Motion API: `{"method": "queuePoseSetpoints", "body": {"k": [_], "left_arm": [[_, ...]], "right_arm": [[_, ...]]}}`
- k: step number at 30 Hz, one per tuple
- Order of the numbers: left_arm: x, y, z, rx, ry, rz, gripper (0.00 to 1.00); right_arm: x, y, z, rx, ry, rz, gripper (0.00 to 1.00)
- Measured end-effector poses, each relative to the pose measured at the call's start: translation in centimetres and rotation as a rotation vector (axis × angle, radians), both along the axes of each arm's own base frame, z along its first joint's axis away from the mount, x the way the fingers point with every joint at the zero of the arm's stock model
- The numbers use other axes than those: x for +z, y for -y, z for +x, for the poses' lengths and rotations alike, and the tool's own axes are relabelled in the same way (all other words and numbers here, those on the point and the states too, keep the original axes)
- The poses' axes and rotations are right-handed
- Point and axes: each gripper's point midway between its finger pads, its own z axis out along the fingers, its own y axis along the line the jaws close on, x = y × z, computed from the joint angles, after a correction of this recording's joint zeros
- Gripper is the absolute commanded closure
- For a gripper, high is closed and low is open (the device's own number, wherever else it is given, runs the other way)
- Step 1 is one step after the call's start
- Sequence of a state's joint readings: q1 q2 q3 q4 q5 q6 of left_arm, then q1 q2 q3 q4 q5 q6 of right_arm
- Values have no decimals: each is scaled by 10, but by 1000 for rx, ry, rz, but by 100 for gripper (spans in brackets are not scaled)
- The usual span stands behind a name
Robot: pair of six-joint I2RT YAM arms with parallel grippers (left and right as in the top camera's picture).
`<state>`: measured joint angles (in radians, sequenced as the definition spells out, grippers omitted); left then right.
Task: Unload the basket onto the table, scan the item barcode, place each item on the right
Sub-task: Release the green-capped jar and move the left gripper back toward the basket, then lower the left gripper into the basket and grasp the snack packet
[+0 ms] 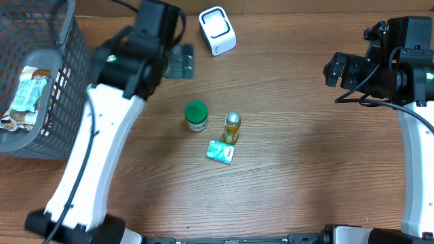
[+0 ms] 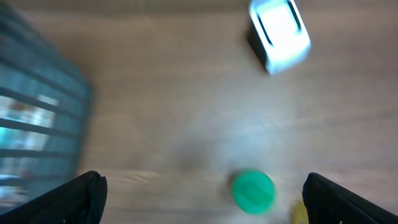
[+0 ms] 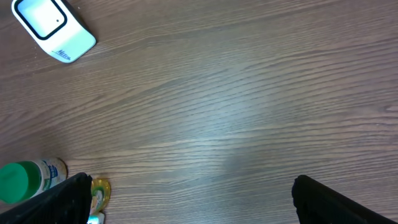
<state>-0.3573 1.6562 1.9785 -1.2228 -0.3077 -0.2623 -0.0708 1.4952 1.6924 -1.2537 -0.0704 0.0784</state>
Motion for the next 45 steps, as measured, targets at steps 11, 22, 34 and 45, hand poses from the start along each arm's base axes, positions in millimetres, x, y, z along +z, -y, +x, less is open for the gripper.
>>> {"method": "queuePoseSetpoints", "body": {"k": [11, 22, 34, 45], "left_arm": [[113, -81, -16, 276, 377, 237, 1], [120, -217, -31, 578, 341, 341, 0], [75, -356, -46, 768, 231, 245, 0], [-99, -400, 16, 570, -190, 211, 1]], "right_arm": [[0, 0, 0, 0, 0, 0, 0], [0, 0, 0, 0, 0, 1, 0], [0, 0, 0, 0, 0, 0, 0], [0, 0, 0, 0, 1, 0, 0]]}}
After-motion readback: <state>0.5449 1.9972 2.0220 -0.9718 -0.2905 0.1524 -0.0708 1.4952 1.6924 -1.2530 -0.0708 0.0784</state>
